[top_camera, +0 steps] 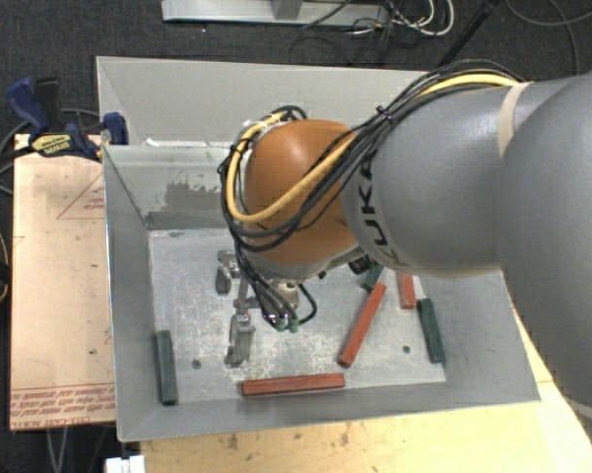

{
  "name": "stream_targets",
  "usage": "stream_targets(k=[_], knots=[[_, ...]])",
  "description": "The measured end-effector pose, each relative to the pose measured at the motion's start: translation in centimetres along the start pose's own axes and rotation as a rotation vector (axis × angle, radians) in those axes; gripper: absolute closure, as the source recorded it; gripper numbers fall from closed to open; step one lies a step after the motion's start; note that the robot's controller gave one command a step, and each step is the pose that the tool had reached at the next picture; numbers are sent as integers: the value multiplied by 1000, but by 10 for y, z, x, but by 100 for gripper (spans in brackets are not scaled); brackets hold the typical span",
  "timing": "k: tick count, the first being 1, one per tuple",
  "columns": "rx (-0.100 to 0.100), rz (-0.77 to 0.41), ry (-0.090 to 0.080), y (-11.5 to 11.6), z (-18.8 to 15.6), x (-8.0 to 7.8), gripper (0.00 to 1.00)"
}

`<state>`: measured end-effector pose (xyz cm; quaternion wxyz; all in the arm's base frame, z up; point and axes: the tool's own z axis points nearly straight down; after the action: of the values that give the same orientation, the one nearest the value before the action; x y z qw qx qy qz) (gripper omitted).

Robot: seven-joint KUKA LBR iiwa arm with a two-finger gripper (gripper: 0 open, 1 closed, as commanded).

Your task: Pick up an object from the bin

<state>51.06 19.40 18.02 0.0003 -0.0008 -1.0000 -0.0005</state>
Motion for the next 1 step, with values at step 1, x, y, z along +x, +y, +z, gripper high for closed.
stream_targets(k=[1], knots=[[2,-31,6,-72,113,-8,0]])
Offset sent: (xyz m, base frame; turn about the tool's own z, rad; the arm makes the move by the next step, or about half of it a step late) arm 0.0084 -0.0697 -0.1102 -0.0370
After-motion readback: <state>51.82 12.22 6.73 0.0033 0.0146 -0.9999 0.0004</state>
